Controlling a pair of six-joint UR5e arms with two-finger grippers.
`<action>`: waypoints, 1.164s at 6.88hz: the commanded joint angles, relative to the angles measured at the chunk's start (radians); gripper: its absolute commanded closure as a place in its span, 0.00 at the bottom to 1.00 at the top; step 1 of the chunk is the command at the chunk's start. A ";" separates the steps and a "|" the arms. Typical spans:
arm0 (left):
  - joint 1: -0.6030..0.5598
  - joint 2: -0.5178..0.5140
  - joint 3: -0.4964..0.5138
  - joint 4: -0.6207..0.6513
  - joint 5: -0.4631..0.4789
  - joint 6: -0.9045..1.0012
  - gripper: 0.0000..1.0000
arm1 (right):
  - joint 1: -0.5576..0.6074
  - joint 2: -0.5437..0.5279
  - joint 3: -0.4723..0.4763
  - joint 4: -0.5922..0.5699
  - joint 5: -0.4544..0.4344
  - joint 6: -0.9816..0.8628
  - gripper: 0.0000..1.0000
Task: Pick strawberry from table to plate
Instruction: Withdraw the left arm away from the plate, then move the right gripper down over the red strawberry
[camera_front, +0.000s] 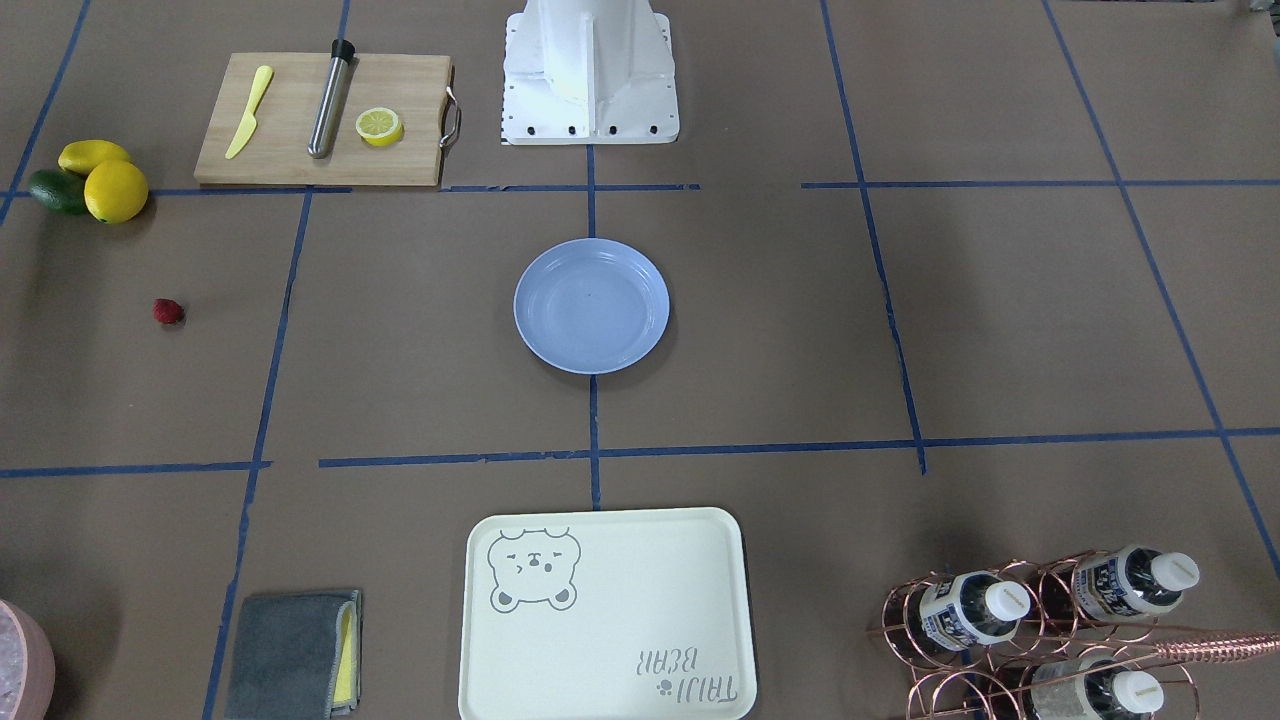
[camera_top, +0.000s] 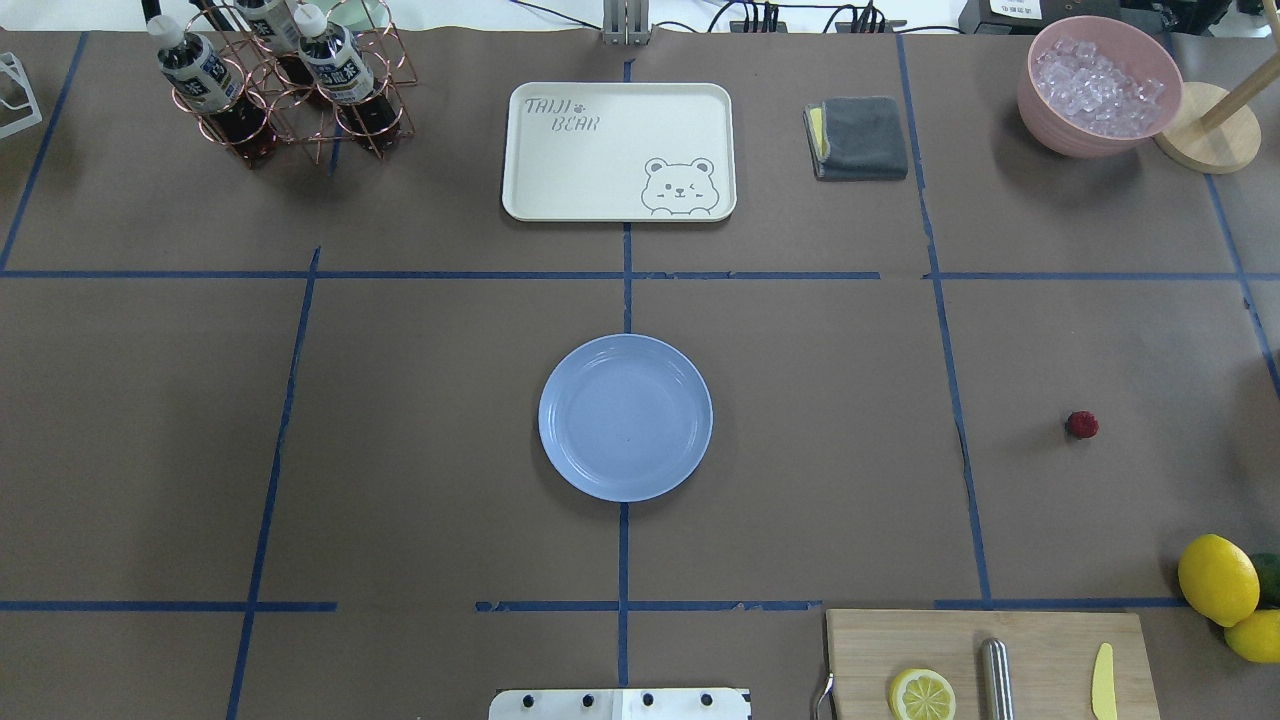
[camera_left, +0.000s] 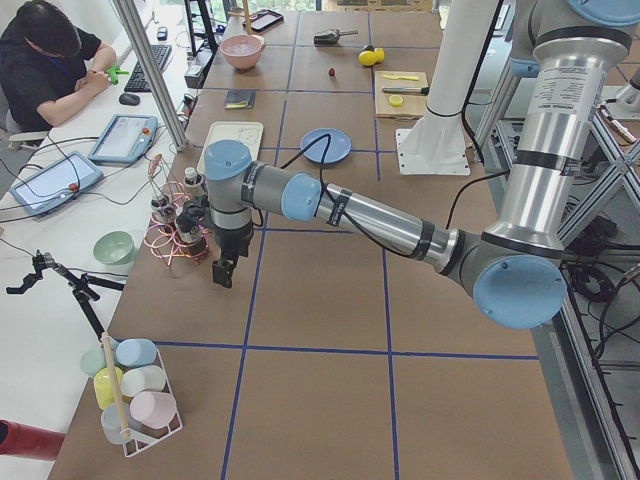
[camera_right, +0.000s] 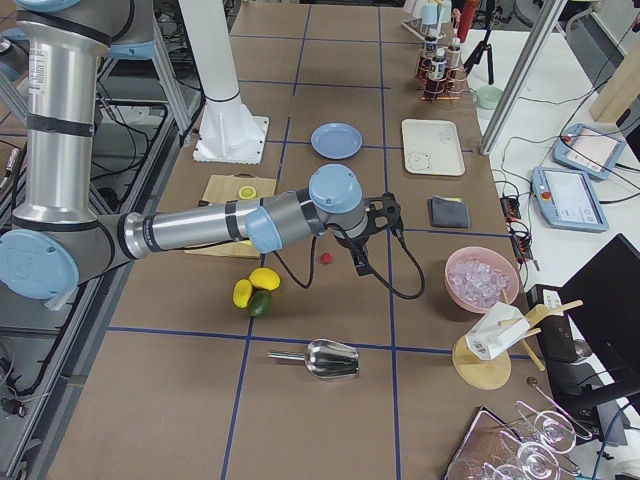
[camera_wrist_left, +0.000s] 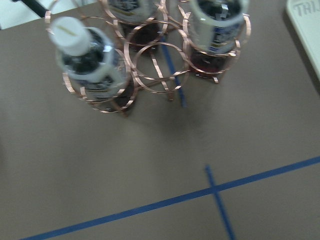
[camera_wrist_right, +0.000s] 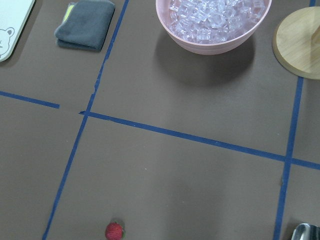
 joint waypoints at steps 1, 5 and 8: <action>-0.146 0.114 0.037 0.048 -0.005 0.166 0.00 | -0.118 0.009 0.076 -0.001 -0.031 0.147 0.00; -0.144 0.147 -0.009 0.039 -0.098 0.168 0.00 | -0.625 0.013 0.136 0.218 -0.449 0.782 0.00; -0.141 0.144 -0.009 0.022 -0.108 0.168 0.00 | -0.715 -0.032 0.075 0.246 -0.556 0.768 0.00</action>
